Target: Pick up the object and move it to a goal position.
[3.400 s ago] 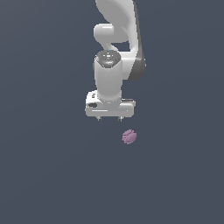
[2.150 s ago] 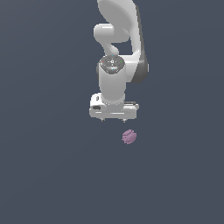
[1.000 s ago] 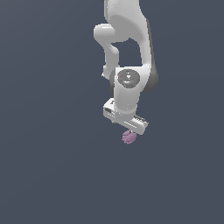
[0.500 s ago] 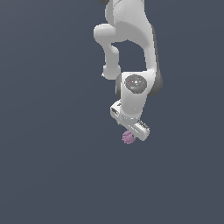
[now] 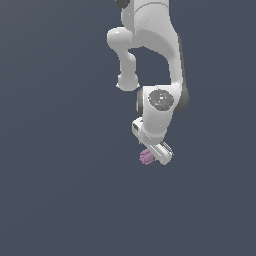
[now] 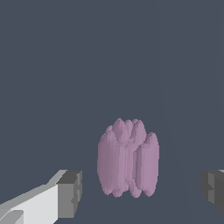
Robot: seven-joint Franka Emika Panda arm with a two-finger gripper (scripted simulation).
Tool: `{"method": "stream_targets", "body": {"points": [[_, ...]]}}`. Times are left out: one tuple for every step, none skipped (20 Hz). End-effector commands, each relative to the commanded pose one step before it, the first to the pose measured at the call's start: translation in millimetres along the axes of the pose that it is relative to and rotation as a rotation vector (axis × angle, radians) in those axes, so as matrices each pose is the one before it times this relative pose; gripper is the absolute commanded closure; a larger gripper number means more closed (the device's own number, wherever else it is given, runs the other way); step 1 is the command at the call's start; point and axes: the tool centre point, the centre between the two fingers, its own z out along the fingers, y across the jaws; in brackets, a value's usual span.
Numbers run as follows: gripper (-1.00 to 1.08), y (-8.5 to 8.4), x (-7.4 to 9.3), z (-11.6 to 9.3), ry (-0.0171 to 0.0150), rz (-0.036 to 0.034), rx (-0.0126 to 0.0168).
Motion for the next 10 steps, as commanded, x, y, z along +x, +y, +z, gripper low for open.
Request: {"method": "stream_targets", "body": {"points": [[-0.92,-1.62,-1.41,1.7,0.00145,0.02488,0.00016],[-0.92,-0.43,-0.46,0.49,0.00034,0.00651,0.0],[-0.92,-0.36,-0.39,0.4,0.00028,0.0053,0.0],[-0.92,-0.27,-0.3,0.31,0.00022,0.00414,0.0],[-0.92,-0.19,-0.21,0.22,0.00016,0.00297,0.0],[-0.92,-0.12,-0.14,0.13,0.00009,0.00176,0.0],[-0.92,-0.07,-0.1,0.05,0.00003,0.00049,0.0],[-0.92,0.23,0.09,-0.16,-0.00034,-0.00404,-0.00018],[-0.92,0.0,-0.02,0.4,0.0,0.0,0.0],[-0.92,-0.01,-0.07,1.2,0.0,0.0,0.0]]}}
